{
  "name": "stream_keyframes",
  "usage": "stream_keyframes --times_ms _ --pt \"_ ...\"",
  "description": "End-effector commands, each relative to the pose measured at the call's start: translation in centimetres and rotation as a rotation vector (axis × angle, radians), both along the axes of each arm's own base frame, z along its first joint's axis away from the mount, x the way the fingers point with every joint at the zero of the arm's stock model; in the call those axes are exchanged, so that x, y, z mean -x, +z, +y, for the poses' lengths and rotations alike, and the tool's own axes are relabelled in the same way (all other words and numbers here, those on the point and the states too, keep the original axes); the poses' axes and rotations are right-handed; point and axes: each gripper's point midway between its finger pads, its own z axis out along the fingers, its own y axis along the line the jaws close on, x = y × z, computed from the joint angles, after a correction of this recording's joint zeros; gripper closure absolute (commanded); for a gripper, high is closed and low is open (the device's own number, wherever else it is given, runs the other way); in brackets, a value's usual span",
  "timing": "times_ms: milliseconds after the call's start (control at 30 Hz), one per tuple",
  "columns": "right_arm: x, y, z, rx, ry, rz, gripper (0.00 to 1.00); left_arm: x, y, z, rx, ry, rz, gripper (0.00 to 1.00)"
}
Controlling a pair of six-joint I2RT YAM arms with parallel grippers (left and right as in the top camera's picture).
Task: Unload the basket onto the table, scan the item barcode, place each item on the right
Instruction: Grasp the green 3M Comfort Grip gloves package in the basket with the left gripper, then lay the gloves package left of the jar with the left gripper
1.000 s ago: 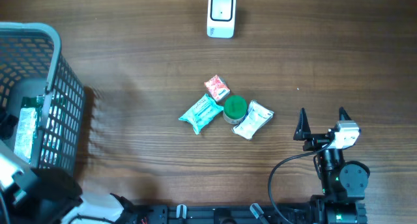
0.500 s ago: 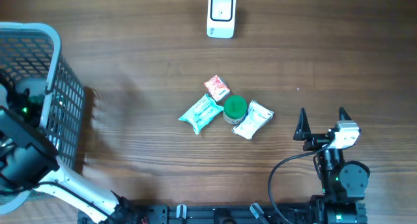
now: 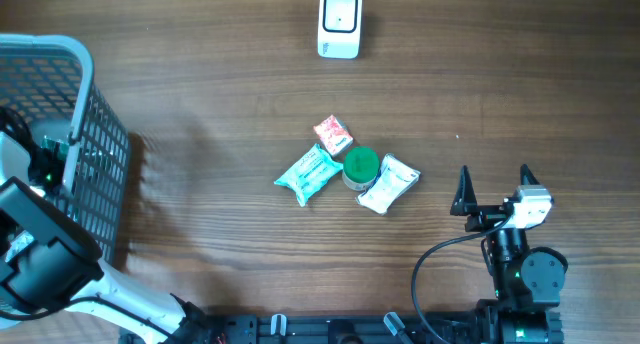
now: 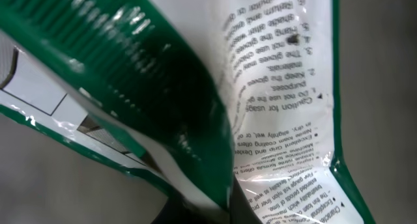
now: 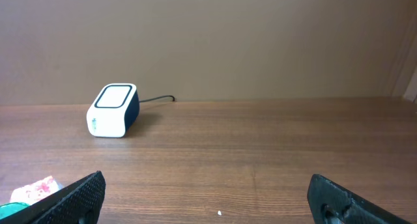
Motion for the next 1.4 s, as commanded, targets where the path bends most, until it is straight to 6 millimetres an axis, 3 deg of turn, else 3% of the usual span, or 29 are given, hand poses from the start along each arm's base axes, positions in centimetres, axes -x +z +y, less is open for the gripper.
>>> stream_keyframes --times_ms 0,67,133,233,300,333,367,400,533,600,633,733,800,900,967,1000,1033,1067,1100,1133,1267,1300,1333,1367 --pt "0.0 0.2 -0.1 0.009 -0.006 -0.01 0.0 -3.7 7.6 1.0 -0.104 -0.273 -0.179 0.96" --pt "0.0 0.2 -0.1 0.009 -0.006 -0.01 0.0 -5.6 15.1 -0.3 -0.183 -0.412 -0.366 0.96" --pt "0.0 0.2 -0.1 0.009 -0.006 -0.01 0.0 -5.7 22.8 -2.5 -0.289 -0.505 -0.53 0.96" --pt "0.0 0.2 -0.1 0.009 -0.006 -0.01 0.0 -1.9 34.3 -7.3 -0.517 -0.566 -0.741 0.96" --pt "0.0 0.2 -0.1 0.009 -0.006 -0.01 0.0 1.4 39.3 -11.0 -0.644 -0.596 -0.829 0.96" --pt "0.0 0.2 -0.1 0.009 -0.006 -0.01 0.0 2.5 40.8 -13.8 -0.665 -0.642 -0.875 0.96" --pt "0.0 0.2 -0.1 0.009 -0.006 -0.01 0.0 2.9 41.3 -15.9 -0.663 -0.697 -0.901 0.96" --pt "0.0 0.2 -0.1 0.009 -0.006 -0.01 0.0 2.9 41.4 -19.3 -0.661 -0.846 -0.918 0.96" --pt "0.0 0.2 -0.1 0.009 -0.006 -0.01 0.0 1.4 35.9 -27.8 -0.578 -1.379 -0.733 0.96" --pt "0.0 0.2 -0.1 0.009 -0.006 -0.01 0.0 0.2 31.1 -32.4 -0.576 -1.752 -0.519 0.96" --pt "0.0 0.2 -0.1 0.009 -0.006 -0.01 0.0 -0.2 27.7 -34.6 -0.565 -1.944 -0.347 0.96" --pt "0.0 0.2 -0.1 0.009 -0.006 -0.01 0.0 -0.6 20.7 -36.0 -0.559 -2.128 0.094 0.96" --pt "0.0 0.2 -0.1 0.009 -0.006 -0.01 0.0 -0.1 13.9 -38.2 -0.438 -2.258 0.348 0.96" --pt "0.0 0.2 -0.1 0.009 -0.006 -0.01 0.0 1.1 7.9 -38.1 -0.307 -2.162 0.503 0.96" --pt "0.0 0.2 -0.1 0.009 -0.006 -0.01 0.0 1.8 5.2 -38.9 -0.23 -2.043 0.44 0.96" --pt "0.0 0.2 -0.1 0.009 -0.006 -0.01 0.0 2.2 4.1 -40.4 -0.148 -2.05 0.361 0.96" --pt "0.0 0.2 -0.1 0.009 -0.006 -0.01 0.0 2.6 3.1 -43.6 -0.009 -2.078 0.201 0.96" --pt "0.0 0.2 -0.1 0.009 -0.006 -0.01 0.0 2.1 3.0 -45.5 0.032 -2.09 0.097 0.94" --pt "0.0 0.2 -0.1 0.009 -0.006 -0.01 0.0 1.4 3.1 -46.1 0.023 -2.07 0.055 0.77" --pt "0.0 0.2 -0.1 0.009 -0.006 -0.01 0.0 1.0 3.2 -46.4 0.014 -2.058 0.034 0.53" --pt "0.0 0.2 -0.1 0.009 -0.006 -0.01 0.0 0.8 3.7 -45.5 -0.002 -1.981 0.036 0.3" --pt "0.0 0.2 -0.1 0.009 -0.006 -0.01 0.0 0.6 4.4 -45.6 -0.016 -1.981 0.012 0.23" --pt "0.0 0.2 -0.1 0.009 -0.006 -0.01 0.0 0.2 5.4 -45.7 -0.04 -1.981 -0.018 0.09" --pt "0.0 0.2 -0.1 0.009 -0.006 -0.01 0.0 -0.6 7.3 -45.7 -0.099 -1.98 -0.071 0.0"
